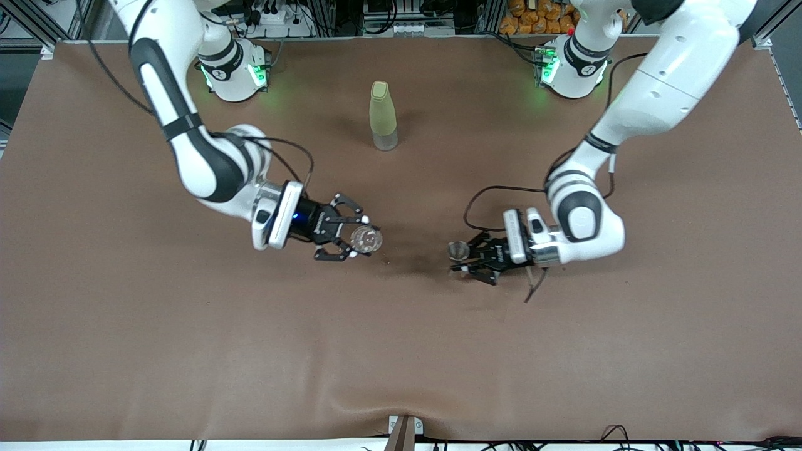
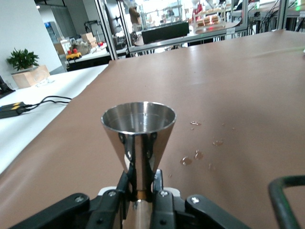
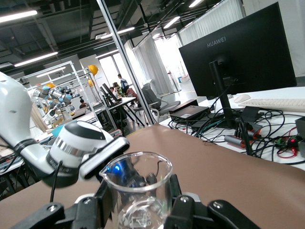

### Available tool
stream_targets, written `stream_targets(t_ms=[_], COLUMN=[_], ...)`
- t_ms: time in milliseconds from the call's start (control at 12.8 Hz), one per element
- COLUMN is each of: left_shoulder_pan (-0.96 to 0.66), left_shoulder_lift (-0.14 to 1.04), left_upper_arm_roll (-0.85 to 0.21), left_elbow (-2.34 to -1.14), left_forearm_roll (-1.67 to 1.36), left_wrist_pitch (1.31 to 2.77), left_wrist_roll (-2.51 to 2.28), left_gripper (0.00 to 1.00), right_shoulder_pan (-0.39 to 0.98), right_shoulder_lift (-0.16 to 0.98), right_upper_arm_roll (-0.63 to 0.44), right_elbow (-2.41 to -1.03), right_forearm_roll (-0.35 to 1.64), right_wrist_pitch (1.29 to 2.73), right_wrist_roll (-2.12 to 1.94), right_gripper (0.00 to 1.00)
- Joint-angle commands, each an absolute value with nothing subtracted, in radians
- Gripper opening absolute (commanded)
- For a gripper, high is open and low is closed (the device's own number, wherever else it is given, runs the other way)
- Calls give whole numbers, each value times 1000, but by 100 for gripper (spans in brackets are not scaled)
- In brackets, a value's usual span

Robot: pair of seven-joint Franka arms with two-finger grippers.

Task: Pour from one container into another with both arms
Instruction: 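Bring the beaker above the jigger cup with the right gripper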

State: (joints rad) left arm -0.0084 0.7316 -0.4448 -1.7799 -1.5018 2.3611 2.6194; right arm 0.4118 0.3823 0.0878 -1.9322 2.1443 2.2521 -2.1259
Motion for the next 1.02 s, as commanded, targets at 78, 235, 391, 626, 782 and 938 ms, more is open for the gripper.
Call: stream_targets(t_ms=[78, 235, 391, 626, 782, 938], left_shoulder_pan=[-133, -175, -170, -156, -156, -149], left_shoulder_lift=[784, 804, 802, 799, 799, 804], left_upper_arm_roll=[-434, -434, -434, -436, -436, -436], left_elbow=[-1697, -1655, -1654, -1663, -1664, -1667], left_forearm_roll=[-1594, -1617, -1624, -1655, -1724, -1752], left_wrist_pitch=[2476, 2500, 2502, 2502, 2500, 2491], left_wrist_roll=[2637, 2637, 2638, 2635, 2676, 2727], left_gripper=[0, 0, 0, 0, 0, 0], right_shoulder_pan=[509, 515, 523, 554, 581, 603], right_shoulder_lift=[350, 345, 348, 353, 353, 357], right_upper_arm_roll=[75, 77, 78, 80, 81, 78], right_elbow=[-1964, -1967, -1970, -1968, -1957, -1922], right_forearm_roll=[2362, 2370, 2425, 2477, 2514, 2511], right_wrist_pitch=[2305, 2351, 2352, 2376, 2410, 2478], right_wrist_roll=[-2154, -2149, -2141, -2094, -2053, -2049], right_gripper=[18, 18, 18, 16, 16, 16])
